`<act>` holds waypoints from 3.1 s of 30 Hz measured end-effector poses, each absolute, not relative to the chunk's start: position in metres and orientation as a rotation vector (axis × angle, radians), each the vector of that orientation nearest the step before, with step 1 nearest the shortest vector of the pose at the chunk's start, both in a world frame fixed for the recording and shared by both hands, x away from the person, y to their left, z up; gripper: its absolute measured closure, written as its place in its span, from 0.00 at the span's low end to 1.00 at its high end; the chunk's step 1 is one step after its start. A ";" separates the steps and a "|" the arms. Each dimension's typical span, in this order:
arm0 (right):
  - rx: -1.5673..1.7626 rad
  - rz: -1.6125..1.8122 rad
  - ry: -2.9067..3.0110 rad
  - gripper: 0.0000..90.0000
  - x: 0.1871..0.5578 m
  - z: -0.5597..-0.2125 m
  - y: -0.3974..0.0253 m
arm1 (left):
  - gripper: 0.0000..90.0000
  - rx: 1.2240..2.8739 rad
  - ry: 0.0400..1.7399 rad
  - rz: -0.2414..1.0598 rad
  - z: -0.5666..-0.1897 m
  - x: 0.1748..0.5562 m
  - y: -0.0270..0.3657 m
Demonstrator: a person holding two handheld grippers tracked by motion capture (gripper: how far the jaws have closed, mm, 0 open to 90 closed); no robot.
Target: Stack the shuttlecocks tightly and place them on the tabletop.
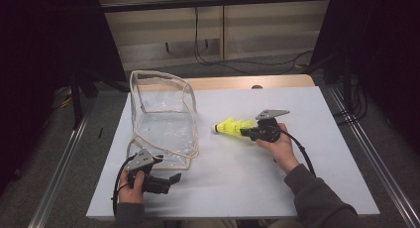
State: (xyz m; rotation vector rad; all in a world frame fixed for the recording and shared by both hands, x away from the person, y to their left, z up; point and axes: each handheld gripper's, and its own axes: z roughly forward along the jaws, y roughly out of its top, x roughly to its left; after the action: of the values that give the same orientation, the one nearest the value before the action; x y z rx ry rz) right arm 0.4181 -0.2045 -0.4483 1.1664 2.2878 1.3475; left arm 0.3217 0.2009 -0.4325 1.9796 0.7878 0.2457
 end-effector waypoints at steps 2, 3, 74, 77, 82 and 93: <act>1.174 1.350 2.289 0.96 0.418 -0.449 -0.205 | 0.04 1.980 0.785 0.243 -0.432 0.321 0.201; 1.174 1.351 2.289 0.96 0.418 -0.449 -0.204 | 0.04 1.978 0.786 0.245 -0.432 0.321 0.201; 1.093 1.342 2.314 1.00 0.400 -0.448 -0.211 | 0.04 1.977 0.780 0.250 -0.431 0.321 0.199; 1.092 1.349 2.311 1.00 0.400 -0.448 -0.210 | 0.04 1.975 0.782 0.250 -0.431 0.322 0.199; 1.080 1.368 2.299 1.00 0.401 -0.447 -0.206 | 0.04 1.974 0.783 0.248 -0.432 0.322 0.199; 1.077 1.355 2.335 0.99 0.400 -0.451 -0.200 | 0.04 1.970 0.783 0.248 -0.431 0.321 0.200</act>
State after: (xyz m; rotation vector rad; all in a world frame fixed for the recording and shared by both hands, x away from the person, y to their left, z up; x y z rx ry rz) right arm 0.4001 -0.1998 -0.4514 1.0775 2.3351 1.3545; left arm 0.3214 0.1997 -0.4313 1.9701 0.7828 0.2481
